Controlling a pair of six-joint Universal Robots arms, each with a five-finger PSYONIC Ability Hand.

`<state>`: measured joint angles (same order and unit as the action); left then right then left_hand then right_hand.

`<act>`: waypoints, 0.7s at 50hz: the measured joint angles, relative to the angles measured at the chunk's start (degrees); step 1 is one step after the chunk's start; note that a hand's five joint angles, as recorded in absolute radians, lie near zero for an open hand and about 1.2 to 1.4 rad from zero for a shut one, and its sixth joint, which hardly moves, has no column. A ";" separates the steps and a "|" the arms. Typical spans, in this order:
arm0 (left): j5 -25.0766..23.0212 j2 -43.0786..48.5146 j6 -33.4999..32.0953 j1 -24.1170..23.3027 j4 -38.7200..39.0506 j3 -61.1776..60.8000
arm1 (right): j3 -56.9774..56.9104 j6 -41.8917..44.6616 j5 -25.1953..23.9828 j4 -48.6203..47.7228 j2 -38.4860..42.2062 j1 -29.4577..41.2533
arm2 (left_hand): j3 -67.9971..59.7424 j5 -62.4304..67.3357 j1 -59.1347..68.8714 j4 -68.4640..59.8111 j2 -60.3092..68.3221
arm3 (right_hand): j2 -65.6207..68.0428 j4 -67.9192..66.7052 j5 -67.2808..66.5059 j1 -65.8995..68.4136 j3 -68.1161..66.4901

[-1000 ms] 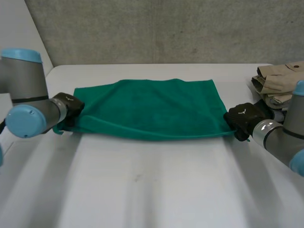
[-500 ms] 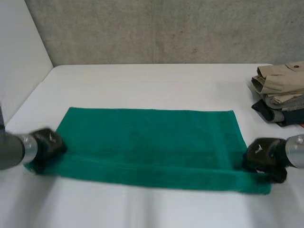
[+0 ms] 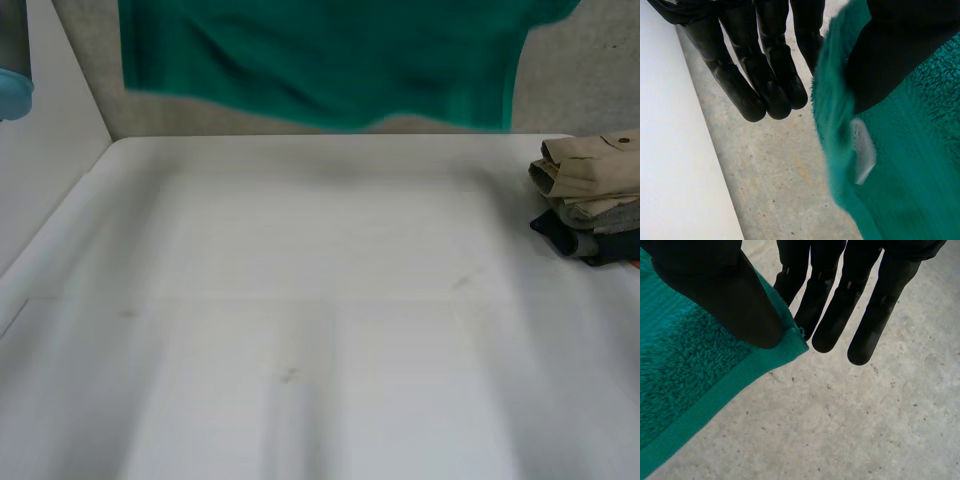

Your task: Fold the laundry.

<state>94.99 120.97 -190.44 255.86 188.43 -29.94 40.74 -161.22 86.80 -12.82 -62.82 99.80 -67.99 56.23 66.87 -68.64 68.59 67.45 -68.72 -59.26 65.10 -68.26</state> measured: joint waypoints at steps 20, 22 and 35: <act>-3.84 6.87 -9.24 -0.99 2.55 -29.63 | 15.94 7.04 -7.28 16.26 8.73 -0.03 | -0.03 0.00 0.00 -0.01 0.04 | 0.00 0.00 0.00 0.00 0.00; -4.14 7.72 -12.50 -1.20 2.42 -33.86 | 18.42 9.02 -7.62 17.86 10.00 -0.33 | -0.04 0.00 0.00 0.00 0.04 | 0.00 0.00 0.00 0.00 0.00; -7.76 -3.64 -35.87 0.57 -8.65 -61.01 | 34.49 31.15 -9.80 44.26 2.72 -7.94 | -0.04 0.00 0.00 -0.01 0.04 | 0.00 0.00 0.01 0.00 0.00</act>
<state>87.24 117.33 -226.31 256.43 179.78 -90.95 75.22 -130.08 77.00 31.44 -60.10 91.86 -68.03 56.23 66.87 -68.65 68.63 67.45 -68.72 -59.25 65.10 -68.26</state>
